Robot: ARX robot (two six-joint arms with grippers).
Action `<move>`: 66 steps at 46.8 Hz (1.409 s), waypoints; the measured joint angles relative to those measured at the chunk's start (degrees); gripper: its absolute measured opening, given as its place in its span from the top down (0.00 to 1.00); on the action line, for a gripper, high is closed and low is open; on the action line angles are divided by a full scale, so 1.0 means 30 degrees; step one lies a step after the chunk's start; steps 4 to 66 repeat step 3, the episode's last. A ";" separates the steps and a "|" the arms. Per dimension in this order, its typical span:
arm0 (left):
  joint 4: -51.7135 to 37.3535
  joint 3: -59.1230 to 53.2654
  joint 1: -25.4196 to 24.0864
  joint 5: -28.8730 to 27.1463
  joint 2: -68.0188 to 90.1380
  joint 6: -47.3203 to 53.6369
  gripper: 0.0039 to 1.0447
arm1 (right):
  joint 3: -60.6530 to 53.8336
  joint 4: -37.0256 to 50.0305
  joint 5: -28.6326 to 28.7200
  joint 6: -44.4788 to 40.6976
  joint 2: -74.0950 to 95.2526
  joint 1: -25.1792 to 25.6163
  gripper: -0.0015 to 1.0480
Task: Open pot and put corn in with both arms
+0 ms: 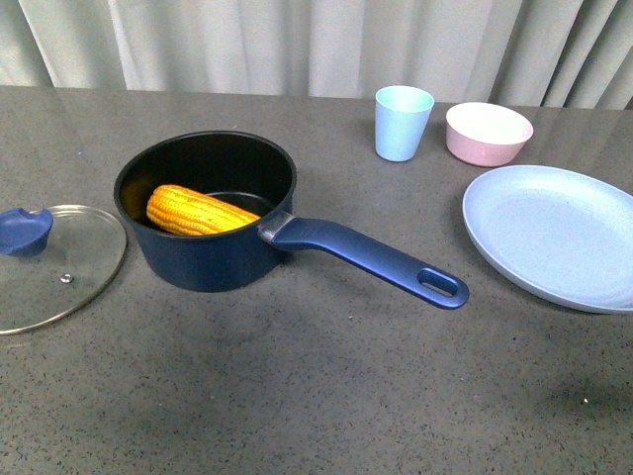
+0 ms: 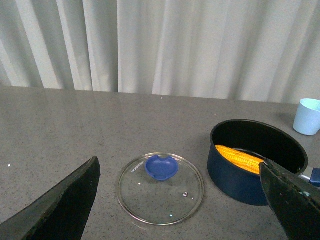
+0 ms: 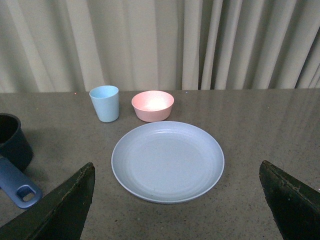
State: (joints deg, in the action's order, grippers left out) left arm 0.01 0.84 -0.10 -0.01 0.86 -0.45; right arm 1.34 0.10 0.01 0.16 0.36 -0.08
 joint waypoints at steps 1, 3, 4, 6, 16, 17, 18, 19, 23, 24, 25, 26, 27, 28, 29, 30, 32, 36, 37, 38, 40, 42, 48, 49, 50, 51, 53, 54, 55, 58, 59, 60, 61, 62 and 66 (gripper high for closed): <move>0.0000 0.0000 0.0000 0.0000 -0.0007 0.0000 0.08 | 0.0000 0.0000 0.0000 0.0000 0.0000 0.0000 0.09; 0.0000 0.0000 0.0000 0.0000 -0.0007 0.0000 0.08 | 0.0000 0.0000 0.0000 0.0000 0.0000 0.0000 0.09; 0.0000 0.0000 0.0000 0.0000 -0.0007 0.0000 0.08 | 0.0000 0.0000 0.0000 0.0000 0.0000 0.0000 0.09; 0.0000 0.0000 0.0000 0.0000 -0.0007 0.0000 0.08 | 0.0000 0.0000 0.0000 0.0000 0.0000 0.0000 0.09; 0.0000 0.0000 0.0000 0.0000 -0.0007 0.0000 0.08 | 0.0000 0.0000 0.0000 0.0000 0.0000 0.0000 0.09; 0.0000 0.0000 0.0000 0.0000 -0.0007 0.0000 0.08 | 0.0000 0.0000 0.0000 0.0000 0.0000 0.0000 0.09; 0.0000 0.0000 0.0000 0.0000 -0.0007 0.0000 0.08 | 0.0000 0.0000 0.0000 0.0000 0.0000 0.0000 0.09; 0.0000 0.0000 0.0000 0.0000 -0.0007 0.0000 0.08 | 0.0000 0.0000 0.0000 0.0000 0.0000 0.0000 0.09; 0.0000 0.0000 0.0000 0.0000 -0.0007 0.0000 0.08 | 0.0000 0.0000 0.0000 0.0000 0.0000 0.0000 0.09; 0.0000 0.0000 0.0000 0.0000 -0.0007 0.0000 0.08 | 0.0000 0.0000 0.0000 0.0000 0.0000 0.0000 0.09; 0.0000 0.0000 0.0000 0.0000 -0.0007 0.0000 0.08 | 0.0000 0.0000 0.0000 0.0000 0.0000 0.0000 0.09; 0.0000 0.0000 0.0000 0.0000 -0.0007 0.0000 0.08 | 0.0000 0.0000 0.0000 0.0000 0.0000 0.0000 0.09; 0.0000 0.0000 0.0000 0.0000 -0.0007 0.0000 0.08 | 0.0000 0.0000 0.0000 0.0000 0.0000 0.0000 0.09; 0.0000 0.0000 0.0000 0.0000 -0.0007 0.0000 0.08 | 0.0000 0.0000 0.0000 0.0000 0.0000 0.0000 0.09; 0.0000 0.0000 0.0000 0.0000 -0.0007 0.0000 0.08 | 0.0000 0.0000 0.0000 0.0000 0.0000 0.0000 0.09; 0.0000 0.0000 0.0000 0.0000 -0.0007 0.0000 0.08 | 0.0000 0.0000 0.0000 0.0000 0.0000 0.0000 0.09; 0.0000 0.0000 0.0000 0.0000 -0.0007 0.0000 0.08 | 0.0000 0.0000 0.0000 0.0000 0.0000 0.0000 0.09; 0.0000 0.0000 0.0000 0.0000 -0.0007 0.0000 0.08 | 0.0000 0.0000 0.0000 0.0000 0.0000 0.0000 0.09; 0.0000 0.0000 0.0000 0.0000 -0.0007 0.0000 0.08 | 0.0000 0.0000 0.0000 0.0000 0.0000 0.0000 0.09; 0.0000 0.0000 0.0000 0.0000 -0.0007 0.0000 0.08 | 0.0000 0.0000 0.0000 0.0000 0.0000 0.0000 0.09; 0.0000 0.0000 0.0000 0.0000 -0.0007 0.0000 0.08 | 0.0000 0.0000 0.0000 0.0000 0.0000 0.0000 0.09; 0.0000 0.0000 0.0000 0.0000 -0.0007 0.0000 0.08 | 0.0000 0.0000 0.0000 0.0000 0.0000 0.0000 0.09; 0.0000 0.0000 0.0000 0.0000 -0.0007 0.0000 0.08 | 0.0000 0.0000 0.0000 0.0000 0.0000 0.0000 0.09; 0.0000 0.0000 0.0000 0.0000 -0.0007 0.0000 0.08 | 0.0000 0.0000 0.0000 0.0000 0.0000 0.0000 0.09; 0.0000 0.0000 0.0000 0.0000 -0.0007 0.0000 0.08 | 0.0000 0.0000 0.0000 0.0000 0.0000 0.0000 0.09; 0.0000 0.0000 0.0000 0.0000 -0.0007 0.0000 0.08 | 0.0000 0.0000 0.0000 0.0000 0.0000 0.0000 0.09; 0.0000 0.0000 0.0000 0.0000 -0.0007 0.0000 0.08 | 0.0000 0.0000 0.0000 0.0000 0.0000 0.0000 0.09; 0.0000 0.0000 0.0000 0.0000 -0.0007 0.0000 0.08 | 0.0000 0.0000 0.0000 0.0000 0.0000 0.0000 0.09; 0.0000 0.0000 0.0000 0.0000 -0.0007 0.0000 0.08 | 0.0000 0.0000 0.0000 0.0000 0.0000 0.0000 0.09; 0.0000 0.0000 0.0000 0.0000 -0.0007 0.0000 0.08 | 0.0000 0.0000 0.0000 0.0000 0.0000 0.0000 0.09; 0.0000 0.0000 0.0000 0.0000 -0.0007 0.0000 0.08 | 0.0000 0.0000 0.0000 0.0000 0.0000 0.0000 0.09; 0.0000 0.0000 0.0000 0.0000 -0.0007 0.0000 0.08 | 0.0000 0.0000 0.0000 0.0000 0.0000 0.0000 0.09; 0.0000 0.0000 0.0000 0.0000 -0.0007 0.0000 0.08 | 0.0000 0.0000 0.0000 0.0000 0.0000 0.0000 0.09; 0.0000 0.0000 0.0000 0.0000 -0.0007 0.0000 0.08 | 0.0000 0.0000 0.0000 0.0000 0.0000 0.0000 0.09; 0.0000 0.0000 0.0000 0.0000 -0.0007 0.0000 0.08 | 0.0000 0.0000 0.0000 0.0000 0.0000 0.0000 0.09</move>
